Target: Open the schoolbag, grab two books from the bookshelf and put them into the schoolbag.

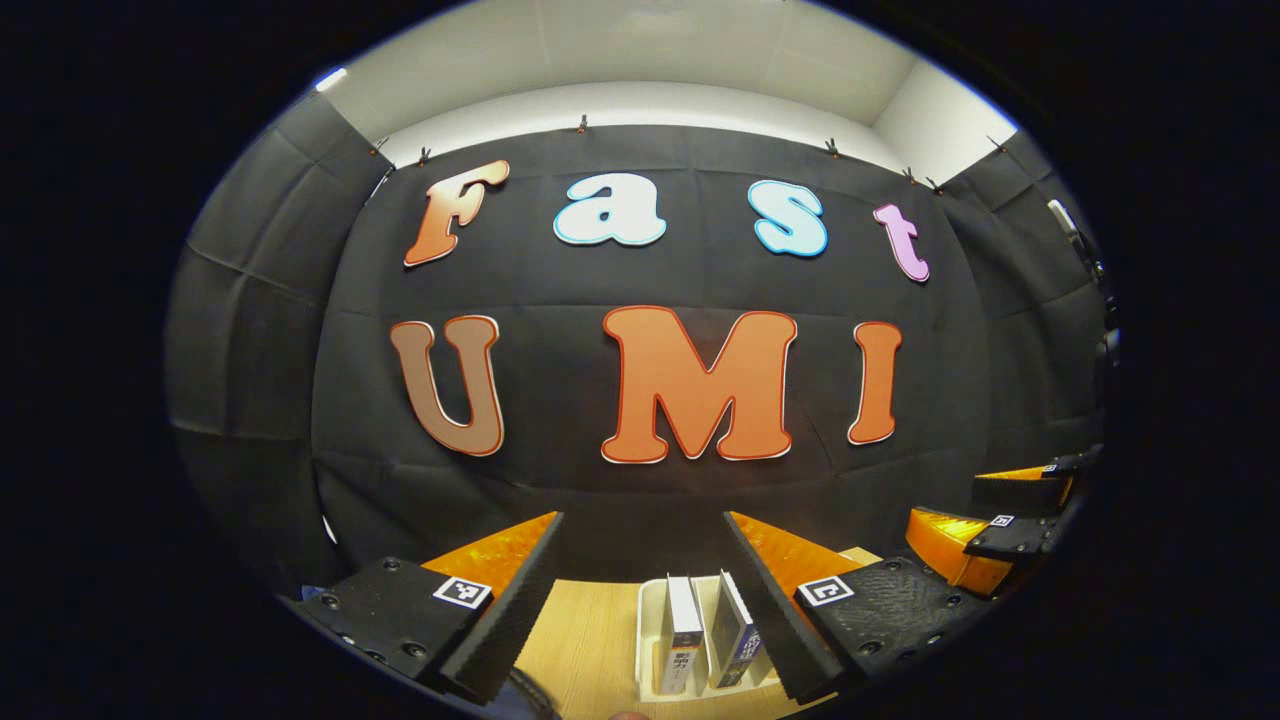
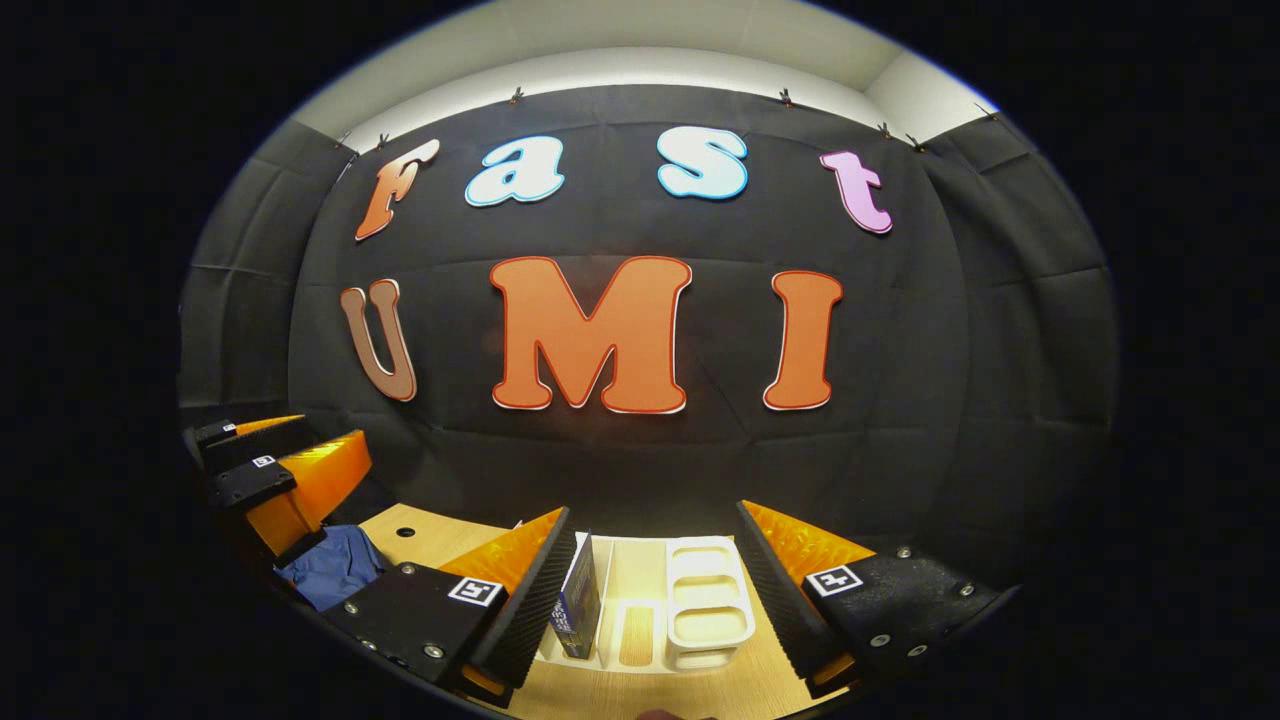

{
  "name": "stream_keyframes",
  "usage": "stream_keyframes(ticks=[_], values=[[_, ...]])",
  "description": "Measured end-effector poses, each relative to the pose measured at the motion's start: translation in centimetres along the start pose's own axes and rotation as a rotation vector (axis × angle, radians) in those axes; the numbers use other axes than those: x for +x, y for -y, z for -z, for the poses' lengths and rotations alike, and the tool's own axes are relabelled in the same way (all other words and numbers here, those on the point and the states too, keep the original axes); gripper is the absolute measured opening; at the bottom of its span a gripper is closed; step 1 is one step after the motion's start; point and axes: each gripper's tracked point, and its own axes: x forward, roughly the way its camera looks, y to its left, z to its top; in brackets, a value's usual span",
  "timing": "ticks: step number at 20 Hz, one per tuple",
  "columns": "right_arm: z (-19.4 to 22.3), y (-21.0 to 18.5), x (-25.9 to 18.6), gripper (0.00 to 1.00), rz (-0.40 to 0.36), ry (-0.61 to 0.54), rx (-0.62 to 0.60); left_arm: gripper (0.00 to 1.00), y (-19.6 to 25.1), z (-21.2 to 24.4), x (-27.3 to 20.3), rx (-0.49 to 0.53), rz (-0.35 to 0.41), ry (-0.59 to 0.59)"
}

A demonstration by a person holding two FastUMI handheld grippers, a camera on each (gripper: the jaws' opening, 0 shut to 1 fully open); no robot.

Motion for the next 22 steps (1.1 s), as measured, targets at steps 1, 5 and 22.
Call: stream_keyframes(ticks=[1, 5, 22], values=[[-0.1, 0.1, 0.0, 0.94, 0.001, 0.002, 0.000, 0.98, -0.2, 0.1, -0.1, 0.001, -0.003, -0.002], [0.3, -0.2, 0.0, 0.94, -0.015, -0.001, 0.000, 0.98, -0.7, 0.5, -0.3, 0.018, -0.016, -0.015], [5.7, 2.1, 2.1, 0.94, -0.068, -0.093, 0.014, 0.96, -6.8, 22.6, -7.2, 0.439, 0.029, -0.581]])
